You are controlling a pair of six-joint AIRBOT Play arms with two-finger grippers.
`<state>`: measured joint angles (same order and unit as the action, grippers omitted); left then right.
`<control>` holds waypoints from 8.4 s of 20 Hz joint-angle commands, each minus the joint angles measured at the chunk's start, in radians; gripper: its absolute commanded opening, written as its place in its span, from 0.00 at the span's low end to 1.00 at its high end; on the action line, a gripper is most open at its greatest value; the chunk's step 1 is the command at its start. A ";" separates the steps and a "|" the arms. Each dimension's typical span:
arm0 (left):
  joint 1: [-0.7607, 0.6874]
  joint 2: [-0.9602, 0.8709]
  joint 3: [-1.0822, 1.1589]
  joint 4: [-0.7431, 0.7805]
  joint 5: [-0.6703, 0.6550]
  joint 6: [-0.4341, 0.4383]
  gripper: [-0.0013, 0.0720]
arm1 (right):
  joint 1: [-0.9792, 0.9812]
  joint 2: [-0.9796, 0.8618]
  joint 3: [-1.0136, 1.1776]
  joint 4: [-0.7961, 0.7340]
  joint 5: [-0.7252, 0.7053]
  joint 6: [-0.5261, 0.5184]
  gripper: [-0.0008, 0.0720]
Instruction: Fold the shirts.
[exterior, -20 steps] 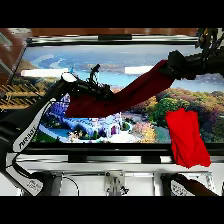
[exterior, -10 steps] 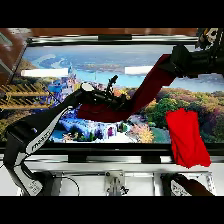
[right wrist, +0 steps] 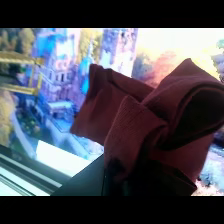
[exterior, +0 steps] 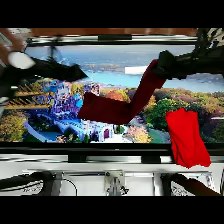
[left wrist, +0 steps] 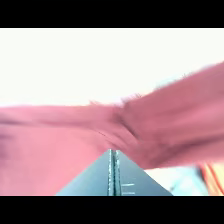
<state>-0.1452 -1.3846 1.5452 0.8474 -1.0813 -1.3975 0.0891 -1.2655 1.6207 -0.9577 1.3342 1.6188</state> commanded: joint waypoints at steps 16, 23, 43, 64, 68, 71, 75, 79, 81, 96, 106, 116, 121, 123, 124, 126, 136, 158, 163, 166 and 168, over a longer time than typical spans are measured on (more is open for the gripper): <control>0.452 0.603 0.000 0.166 -0.210 -0.062 0.06 | 0.489 -0.619 0.000 0.427 -0.577 0.000 0.15; 0.452 0.591 -0.002 0.167 -0.211 -0.055 0.06 | 0.378 -0.539 0.003 0.235 -0.250 -0.051 0.86; 0.452 0.589 -0.002 0.166 -0.211 -0.055 0.06 | 0.020 -0.635 -0.226 0.300 -0.100 -0.097 0.95; 0.452 0.576 -0.002 0.166 -0.216 -0.055 0.06 | -0.332 -0.039 0.060 0.283 0.131 0.088 0.11; 0.452 0.583 -0.002 0.166 -0.248 -0.025 0.06 | -0.475 -0.008 0.060 0.255 0.163 0.124 0.11; 0.452 0.593 -0.002 0.166 -0.266 -0.024 0.06 | -0.560 -0.008 0.060 0.213 0.172 0.124 0.11; 0.452 0.599 -0.002 0.166 -0.266 -0.025 0.06 | -0.633 -0.009 0.060 0.162 0.178 0.164 0.11; 0.452 0.599 -0.002 0.166 -0.264 -0.024 0.06 | -0.698 -0.009 0.060 0.151 0.338 0.165 0.11; 0.452 0.599 -0.002 0.166 -0.265 -0.024 0.06 | -0.716 -0.007 0.060 0.040 0.428 0.165 0.11; 0.452 0.604 -0.002 0.165 -0.262 -0.002 0.06 | -0.716 0.004 0.060 0.159 0.065 0.311 0.11; 0.452 0.605 -0.002 0.165 -0.262 -0.002 0.06 | -0.716 0.054 0.060 -0.242 0.451 0.256 0.11; 0.452 0.605 -0.002 0.165 -0.263 0.024 0.06 | -0.716 0.253 -0.289 -0.526 0.507 0.254 0.11; 0.452 0.605 -0.002 0.164 -0.262 0.024 0.06 | -0.715 0.394 -0.626 -0.542 0.378 0.308 0.11; 0.452 0.604 -0.002 0.163 -0.262 0.024 0.06 | -0.715 0.424 -0.740 -0.542 0.322 0.341 0.11; 0.452 0.604 -0.002 0.163 -0.263 0.024 0.06 | -0.715 0.430 -0.784 -0.544 0.312 0.341 0.11; 0.452 0.604 -0.002 0.163 -0.263 0.024 0.06 | -0.715 0.430 -0.850 -0.572 0.311 0.341 0.11; 0.452 0.601 -0.002 0.162 -0.262 0.024 0.06 | -0.715 0.430 -0.631 -0.755 0.415 0.159 0.79; -0.263 -0.070 -0.002 0.683 -0.352 -0.235 0.90 | 0.129 -0.201 -0.129 -0.552 0.209 0.024 0.97; -0.246 -0.071 -0.002 0.687 -0.352 -0.235 0.90 | 0.129 -0.197 -0.129 -0.569 0.210 0.025 0.97; -0.246 -0.071 -0.002 0.686 -0.352 -0.235 0.90 | 0.129 -0.197 -0.129 -0.570 0.210 0.025 0.97; -0.246 -0.071 -0.002 0.687 -0.352 -0.235 0.90 | 0.129 -0.197 -0.129 -0.569 0.210 0.025 0.97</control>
<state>-0.3920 -1.4548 1.5425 1.5333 -1.4326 -1.6314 0.2161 -1.4601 1.4914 -1.5257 1.5433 1.6444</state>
